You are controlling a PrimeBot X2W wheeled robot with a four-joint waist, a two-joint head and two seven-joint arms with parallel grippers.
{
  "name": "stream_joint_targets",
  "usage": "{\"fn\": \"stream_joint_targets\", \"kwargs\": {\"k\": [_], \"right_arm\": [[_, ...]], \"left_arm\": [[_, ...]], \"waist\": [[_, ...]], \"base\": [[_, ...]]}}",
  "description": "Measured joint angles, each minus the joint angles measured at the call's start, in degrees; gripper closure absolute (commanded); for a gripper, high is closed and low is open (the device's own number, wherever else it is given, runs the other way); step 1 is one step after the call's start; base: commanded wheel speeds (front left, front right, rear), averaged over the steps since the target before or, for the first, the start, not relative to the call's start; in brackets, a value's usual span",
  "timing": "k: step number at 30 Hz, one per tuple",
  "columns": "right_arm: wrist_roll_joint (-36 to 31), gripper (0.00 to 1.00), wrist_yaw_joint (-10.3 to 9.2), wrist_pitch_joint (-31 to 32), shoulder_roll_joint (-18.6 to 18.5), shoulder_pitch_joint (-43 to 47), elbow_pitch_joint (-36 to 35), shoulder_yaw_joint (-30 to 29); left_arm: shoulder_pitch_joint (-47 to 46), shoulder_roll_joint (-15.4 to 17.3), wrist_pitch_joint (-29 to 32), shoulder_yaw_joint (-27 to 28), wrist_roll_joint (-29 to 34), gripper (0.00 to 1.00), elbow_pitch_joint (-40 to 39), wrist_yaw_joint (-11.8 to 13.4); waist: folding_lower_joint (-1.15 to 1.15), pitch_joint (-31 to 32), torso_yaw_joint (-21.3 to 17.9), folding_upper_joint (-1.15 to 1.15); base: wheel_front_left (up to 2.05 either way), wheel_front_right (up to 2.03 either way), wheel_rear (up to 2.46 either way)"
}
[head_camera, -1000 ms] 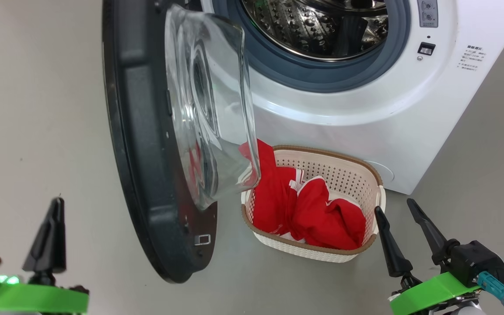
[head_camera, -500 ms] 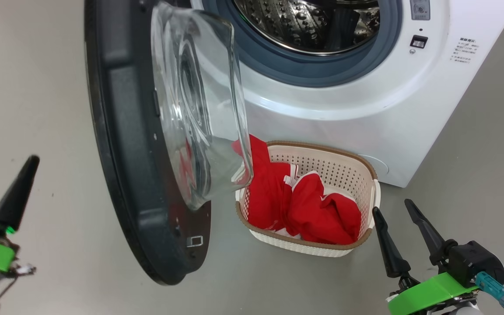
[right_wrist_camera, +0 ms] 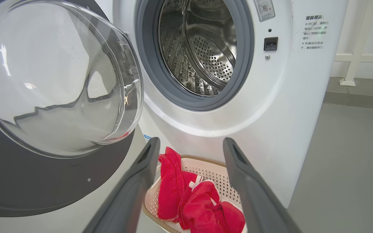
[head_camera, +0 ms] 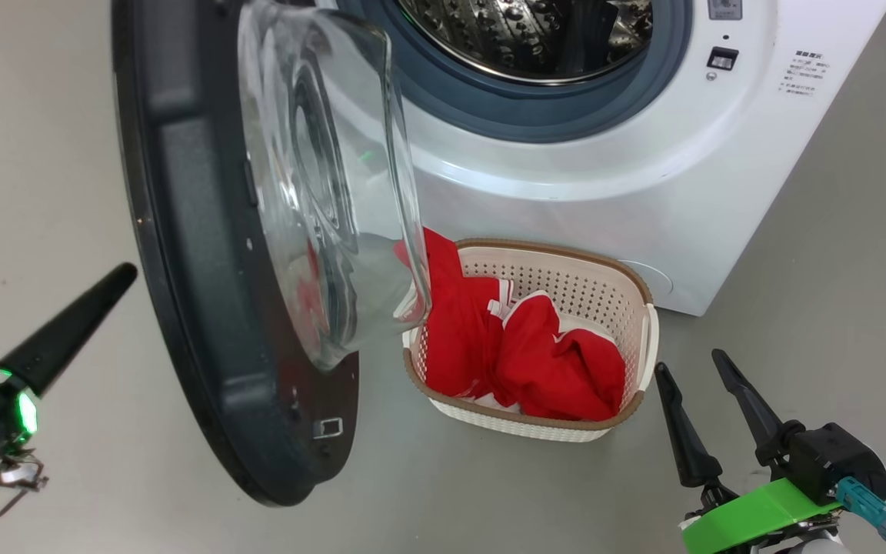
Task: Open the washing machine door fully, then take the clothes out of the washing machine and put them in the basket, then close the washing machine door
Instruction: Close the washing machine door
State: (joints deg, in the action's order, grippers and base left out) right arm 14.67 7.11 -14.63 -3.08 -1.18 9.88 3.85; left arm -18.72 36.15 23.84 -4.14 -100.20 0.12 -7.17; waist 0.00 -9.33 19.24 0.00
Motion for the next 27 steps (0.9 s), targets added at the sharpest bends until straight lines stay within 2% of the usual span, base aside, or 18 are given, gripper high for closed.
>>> {"fn": "stream_joint_targets", "kwargs": {"k": [6, 14, 27], "right_arm": [[0.0, 0.0, 0.0, 0.0, 0.1, 0.0, 0.0, -0.2], [0.0, 0.0, 0.01, 0.0, 0.1, -0.1, -0.1, -0.6], [1.8, 0.0, 0.0, 0.0, 0.2, -0.9, -0.5, -0.8]], "left_arm": [[-0.4, -3.3, 8.0, 2.6, -0.6, 1.0, -1.8, 0.0], [-2.7, -7.1, 15.3, 5.2, 2.6, 1.0, -2.6, 0.1], [-7.2, -11.8, 19.4, 4.3, 7.7, 1.0, -2.9, 0.1]], "waist": [[0.0, -0.4, -0.7, 0.0], [0.0, -0.6, -2.2, 0.0], [0.0, -1.4, -5.5, 0.0]], "base": [[0.0, 0.0, 0.0], [0.0, 0.0, 0.0], [0.0, 0.0, 0.0]]}}
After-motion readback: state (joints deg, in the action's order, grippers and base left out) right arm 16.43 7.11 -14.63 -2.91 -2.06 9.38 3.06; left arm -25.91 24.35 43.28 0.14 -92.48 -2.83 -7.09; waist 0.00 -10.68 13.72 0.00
